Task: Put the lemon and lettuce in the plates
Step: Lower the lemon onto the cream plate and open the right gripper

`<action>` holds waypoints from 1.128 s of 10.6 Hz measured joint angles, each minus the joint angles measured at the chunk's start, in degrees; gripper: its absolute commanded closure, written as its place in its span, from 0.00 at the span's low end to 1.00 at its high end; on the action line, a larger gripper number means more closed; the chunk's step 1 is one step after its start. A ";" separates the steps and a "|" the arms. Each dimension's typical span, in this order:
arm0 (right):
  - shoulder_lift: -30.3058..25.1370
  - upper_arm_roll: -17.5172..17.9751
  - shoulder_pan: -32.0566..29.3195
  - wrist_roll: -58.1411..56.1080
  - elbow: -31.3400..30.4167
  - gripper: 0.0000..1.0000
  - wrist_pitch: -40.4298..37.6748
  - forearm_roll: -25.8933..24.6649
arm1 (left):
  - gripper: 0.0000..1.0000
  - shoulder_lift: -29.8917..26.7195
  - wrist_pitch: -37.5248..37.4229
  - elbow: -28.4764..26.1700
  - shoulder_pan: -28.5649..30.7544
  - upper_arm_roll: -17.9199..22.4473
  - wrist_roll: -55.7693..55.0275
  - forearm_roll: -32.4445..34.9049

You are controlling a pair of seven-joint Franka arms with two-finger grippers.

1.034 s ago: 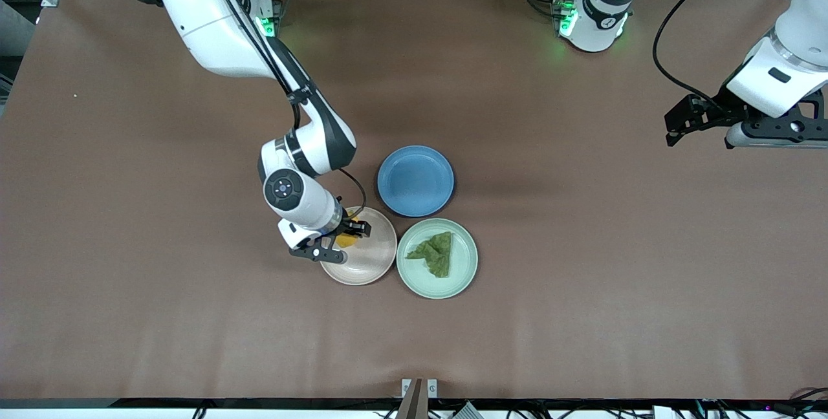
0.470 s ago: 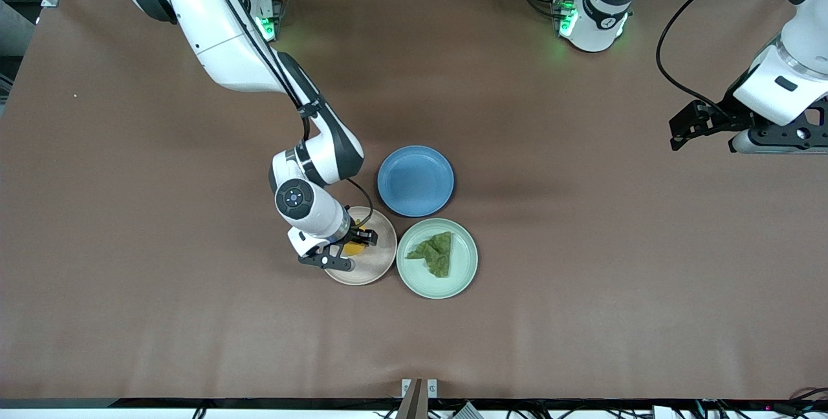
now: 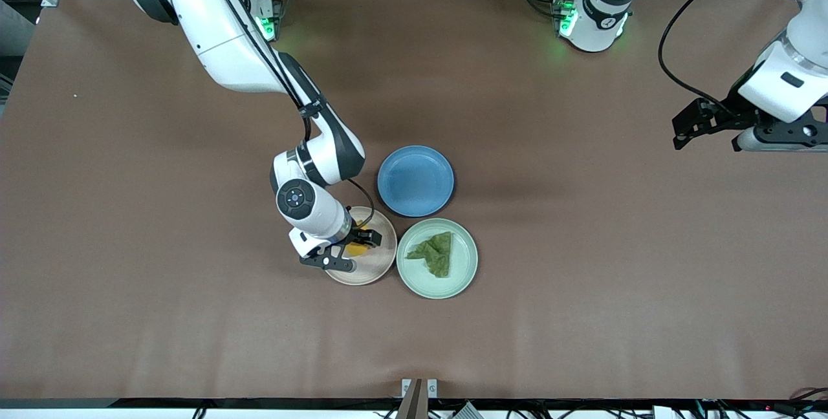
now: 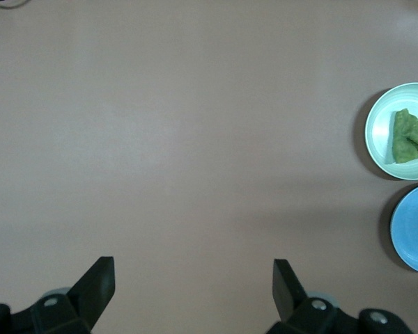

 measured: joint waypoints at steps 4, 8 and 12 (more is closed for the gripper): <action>0.01 -0.45 -0.32 -0.01 2.14 0.00 -2.82 0.00 | 0.00 0.13 -3.14 3.15 0.02 0.03 0.00 0.00; -0.13 -0.78 -3.40 -0.08 11.44 0.00 -17.47 0.00 | 0.00 0.21 -5.10 4.06 0.06 0.12 0.00 0.00; -1.41 -1.01 -7.39 -3.27 14.54 0.00 -25.89 0.00 | 0.00 0.21 -5.91 4.26 0.33 0.28 0.00 0.00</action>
